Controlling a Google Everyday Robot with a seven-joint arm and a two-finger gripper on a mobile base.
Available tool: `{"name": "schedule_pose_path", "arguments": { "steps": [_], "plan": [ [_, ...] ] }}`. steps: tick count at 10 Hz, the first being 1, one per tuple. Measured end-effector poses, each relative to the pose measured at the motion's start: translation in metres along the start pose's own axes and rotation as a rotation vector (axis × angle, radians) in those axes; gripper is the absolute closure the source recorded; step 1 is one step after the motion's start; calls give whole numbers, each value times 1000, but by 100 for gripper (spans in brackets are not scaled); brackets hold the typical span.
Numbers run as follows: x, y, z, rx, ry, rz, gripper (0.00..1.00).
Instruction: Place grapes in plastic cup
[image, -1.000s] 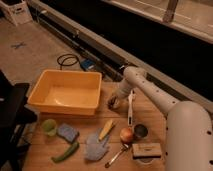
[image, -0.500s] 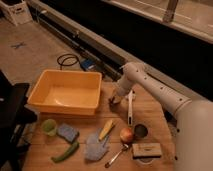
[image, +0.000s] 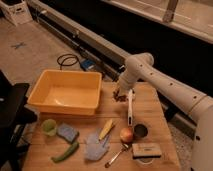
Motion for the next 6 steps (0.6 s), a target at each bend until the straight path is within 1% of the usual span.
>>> {"name": "schedule_pose_path", "arguments": {
  "steps": [1, 2, 3, 4, 5, 6],
  "plan": [
    [-6, -8, -15, 26, 11, -17, 100],
    [-15, -16, -28, 52, 10, -41, 100],
    [-24, -22, -37, 68, 2, -64, 100],
    [-41, -31, -42, 80, -27, -98, 100],
    [-61, -40, -42, 87, -78, -141, 100],
    [-76, -46, -40, 93, -112, -174, 100]
  ]
}}
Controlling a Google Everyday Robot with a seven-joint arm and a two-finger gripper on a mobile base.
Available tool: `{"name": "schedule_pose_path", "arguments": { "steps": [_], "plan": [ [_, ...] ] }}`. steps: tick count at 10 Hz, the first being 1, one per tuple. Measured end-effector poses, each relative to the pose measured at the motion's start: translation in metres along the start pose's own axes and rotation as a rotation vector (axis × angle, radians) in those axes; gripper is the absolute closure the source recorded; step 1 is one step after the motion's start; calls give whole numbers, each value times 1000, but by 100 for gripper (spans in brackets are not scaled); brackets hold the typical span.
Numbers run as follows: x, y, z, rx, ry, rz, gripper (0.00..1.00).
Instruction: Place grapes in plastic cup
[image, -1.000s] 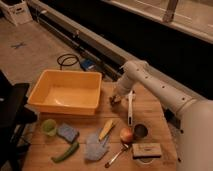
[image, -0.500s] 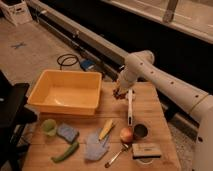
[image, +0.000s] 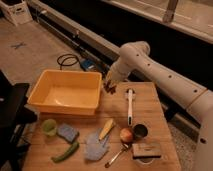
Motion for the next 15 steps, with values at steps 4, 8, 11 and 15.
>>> {"name": "schedule_pose_path", "arguments": {
  "steps": [4, 8, 11, 15],
  "plan": [
    [-62, -41, -3, 63, -119, -183, 100],
    [-116, -77, -8, 104, -216, -315, 100],
    [-114, -76, -9, 103, -215, -313, 100],
    [-112, -75, -9, 103, -213, -311, 100]
  ]
}}
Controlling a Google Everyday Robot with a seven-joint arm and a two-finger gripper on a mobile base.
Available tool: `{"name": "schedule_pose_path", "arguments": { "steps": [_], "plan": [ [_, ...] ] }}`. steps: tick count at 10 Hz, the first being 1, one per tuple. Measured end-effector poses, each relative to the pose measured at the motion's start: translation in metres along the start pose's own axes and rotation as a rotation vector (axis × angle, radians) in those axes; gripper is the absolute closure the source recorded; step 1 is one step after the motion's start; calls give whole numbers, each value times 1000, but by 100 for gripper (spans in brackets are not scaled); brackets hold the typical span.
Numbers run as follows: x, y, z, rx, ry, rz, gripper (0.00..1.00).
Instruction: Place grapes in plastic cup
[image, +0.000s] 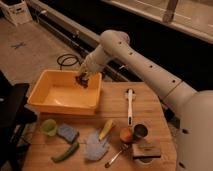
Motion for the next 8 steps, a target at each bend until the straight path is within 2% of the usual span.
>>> {"name": "schedule_pose_path", "arguments": {
  "steps": [2, 3, 5, 6, 8],
  "plan": [
    [-1, -1, 0, 2, -3, -8, 100],
    [-9, -4, 0, 6, -14, -40, 100],
    [-39, -20, 2, 18, -40, -117, 100],
    [-65, -29, 5, 23, -62, -171, 100],
    [-95, -31, 7, 25, -101, -247, 100]
  ]
}}
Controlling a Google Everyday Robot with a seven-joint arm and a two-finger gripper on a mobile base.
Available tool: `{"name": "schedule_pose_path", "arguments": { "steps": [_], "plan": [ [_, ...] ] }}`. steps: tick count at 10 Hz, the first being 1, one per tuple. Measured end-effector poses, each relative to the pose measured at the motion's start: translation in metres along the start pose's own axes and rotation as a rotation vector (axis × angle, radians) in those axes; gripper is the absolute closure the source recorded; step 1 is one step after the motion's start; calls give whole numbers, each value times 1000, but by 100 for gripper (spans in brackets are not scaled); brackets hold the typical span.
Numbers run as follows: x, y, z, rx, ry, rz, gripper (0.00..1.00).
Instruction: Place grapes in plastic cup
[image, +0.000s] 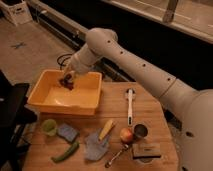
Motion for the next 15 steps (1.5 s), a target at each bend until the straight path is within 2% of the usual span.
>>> {"name": "schedule_pose_path", "arguments": {
  "steps": [4, 8, 9, 15],
  "plan": [
    [-40, 2, 25, -11, -102, -75, 100],
    [-65, 31, 59, -17, -246, -46, 100],
    [-68, 37, 60, -26, -263, -41, 100],
    [-68, 36, 61, -29, -266, -41, 100]
  ]
}}
